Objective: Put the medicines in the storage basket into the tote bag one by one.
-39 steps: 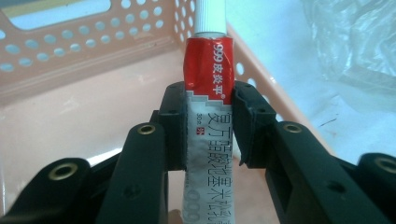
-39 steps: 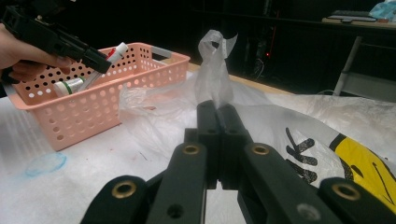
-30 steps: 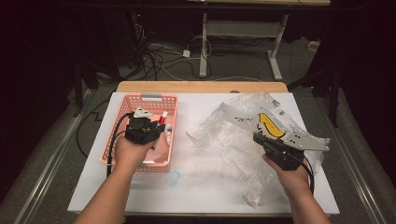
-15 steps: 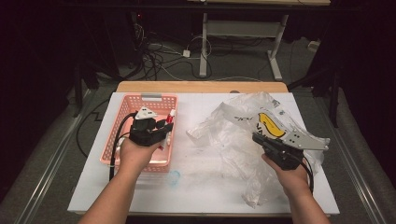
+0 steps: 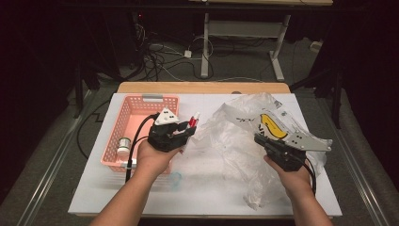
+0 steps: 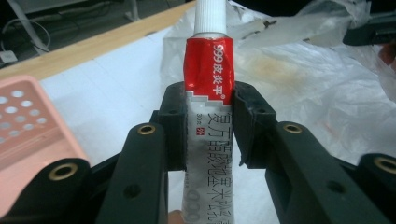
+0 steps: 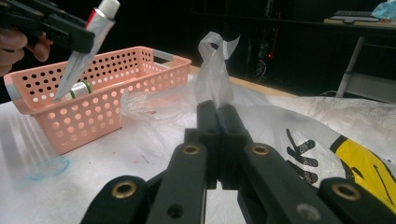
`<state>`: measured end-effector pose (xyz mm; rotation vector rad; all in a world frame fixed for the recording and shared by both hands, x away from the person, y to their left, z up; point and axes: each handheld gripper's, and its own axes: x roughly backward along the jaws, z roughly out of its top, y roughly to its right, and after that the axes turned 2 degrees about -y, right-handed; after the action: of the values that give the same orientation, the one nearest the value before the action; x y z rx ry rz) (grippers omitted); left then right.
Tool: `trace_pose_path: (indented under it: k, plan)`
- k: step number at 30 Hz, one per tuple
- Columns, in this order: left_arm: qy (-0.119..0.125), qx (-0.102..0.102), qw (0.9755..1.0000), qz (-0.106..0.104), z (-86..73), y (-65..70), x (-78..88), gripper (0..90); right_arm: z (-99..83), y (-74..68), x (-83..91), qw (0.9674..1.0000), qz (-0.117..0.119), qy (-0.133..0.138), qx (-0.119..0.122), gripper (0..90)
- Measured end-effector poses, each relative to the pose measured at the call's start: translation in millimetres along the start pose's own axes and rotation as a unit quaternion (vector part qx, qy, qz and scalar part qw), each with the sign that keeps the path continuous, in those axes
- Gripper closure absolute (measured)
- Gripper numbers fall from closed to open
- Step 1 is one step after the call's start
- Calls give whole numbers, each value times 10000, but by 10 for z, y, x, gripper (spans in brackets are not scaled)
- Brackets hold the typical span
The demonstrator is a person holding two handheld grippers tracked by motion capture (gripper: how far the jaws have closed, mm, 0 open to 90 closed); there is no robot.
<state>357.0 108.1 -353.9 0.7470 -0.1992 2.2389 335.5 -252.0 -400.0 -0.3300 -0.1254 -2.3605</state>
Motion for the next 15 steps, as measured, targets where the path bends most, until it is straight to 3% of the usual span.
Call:
trace_pose_path:
  k: [6,15]
  plan:
    - [-165,-112,9993,-305,-58,152,-208,666,-8,-19,-14,10000,3,-52,40,900]
    - [-256,-193,9982,-512,-116,328,-443,666,1,-23,3,10000,24,-8,38,900]
